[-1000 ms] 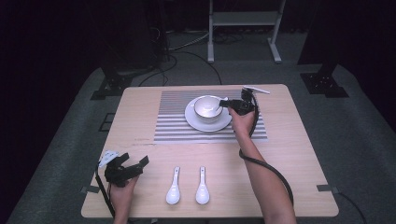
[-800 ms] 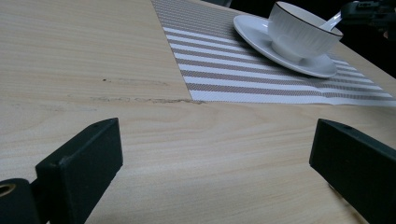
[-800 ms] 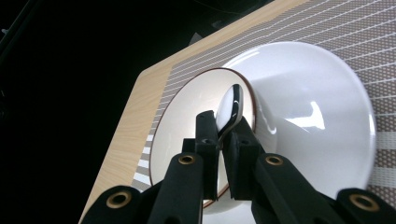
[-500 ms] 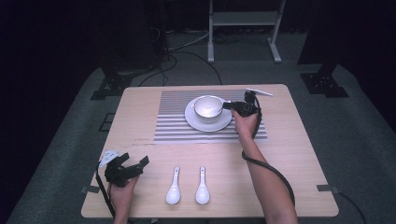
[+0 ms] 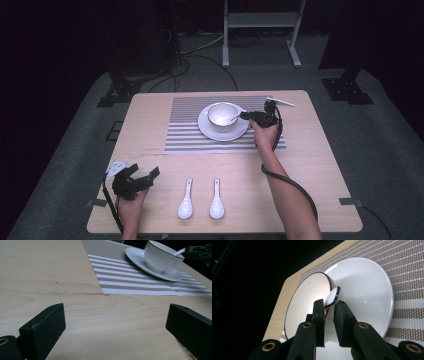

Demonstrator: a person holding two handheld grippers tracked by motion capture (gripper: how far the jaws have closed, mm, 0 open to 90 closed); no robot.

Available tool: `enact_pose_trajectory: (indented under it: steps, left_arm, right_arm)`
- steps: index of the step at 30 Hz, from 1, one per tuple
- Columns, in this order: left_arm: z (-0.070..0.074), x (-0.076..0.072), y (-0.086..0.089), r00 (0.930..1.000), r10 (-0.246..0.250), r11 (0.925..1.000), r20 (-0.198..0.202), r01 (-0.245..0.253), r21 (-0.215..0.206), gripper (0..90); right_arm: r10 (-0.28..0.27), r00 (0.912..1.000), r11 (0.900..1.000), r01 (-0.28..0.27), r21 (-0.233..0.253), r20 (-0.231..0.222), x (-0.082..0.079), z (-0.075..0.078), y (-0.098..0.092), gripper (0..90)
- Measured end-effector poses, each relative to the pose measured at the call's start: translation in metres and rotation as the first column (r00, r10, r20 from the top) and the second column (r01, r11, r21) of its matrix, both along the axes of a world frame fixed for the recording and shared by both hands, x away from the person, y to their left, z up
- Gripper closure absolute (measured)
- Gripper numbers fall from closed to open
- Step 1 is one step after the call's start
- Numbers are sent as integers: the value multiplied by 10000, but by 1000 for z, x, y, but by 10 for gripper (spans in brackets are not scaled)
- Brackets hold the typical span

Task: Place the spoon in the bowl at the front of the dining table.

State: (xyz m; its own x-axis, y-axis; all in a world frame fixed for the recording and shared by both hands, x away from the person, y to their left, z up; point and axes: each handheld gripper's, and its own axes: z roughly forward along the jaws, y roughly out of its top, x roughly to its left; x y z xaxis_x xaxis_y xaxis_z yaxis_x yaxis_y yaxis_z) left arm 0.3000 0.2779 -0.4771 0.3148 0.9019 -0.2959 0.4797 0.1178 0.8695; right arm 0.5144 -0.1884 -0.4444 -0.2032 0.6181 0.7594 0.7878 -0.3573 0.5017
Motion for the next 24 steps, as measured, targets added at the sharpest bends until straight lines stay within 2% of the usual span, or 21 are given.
enact_pose_trajectory:
  steps: [9, 13, 18, 24]
  left_arm:
    - [0, 0, -1, 10000, 16, 10000, -13, -16, 4, 12]
    - [0, 0, -1, 10000, -2, 10000, -16, 2, 60, 12]
    - [0, 0, -1, 10000, 7, 10000, -32, -7, 87, 12]
    - [0, 0, -1, 10000, 7, 9999, -35, -6, 145, 12]
  right_arm:
    - [248, 9997, 9996, -249, 113, 60, -7, -3, -5, 744]
    - [533, 9985, 9985, -535, 152, 127, -11, -3, -6, 719]
    - [832, 9963, 9960, -838, 309, 217, -19, -4, -7, 655]
    - [1219, 9921, 9921, -1227, 273, 303, -28, -7, -10, 582]
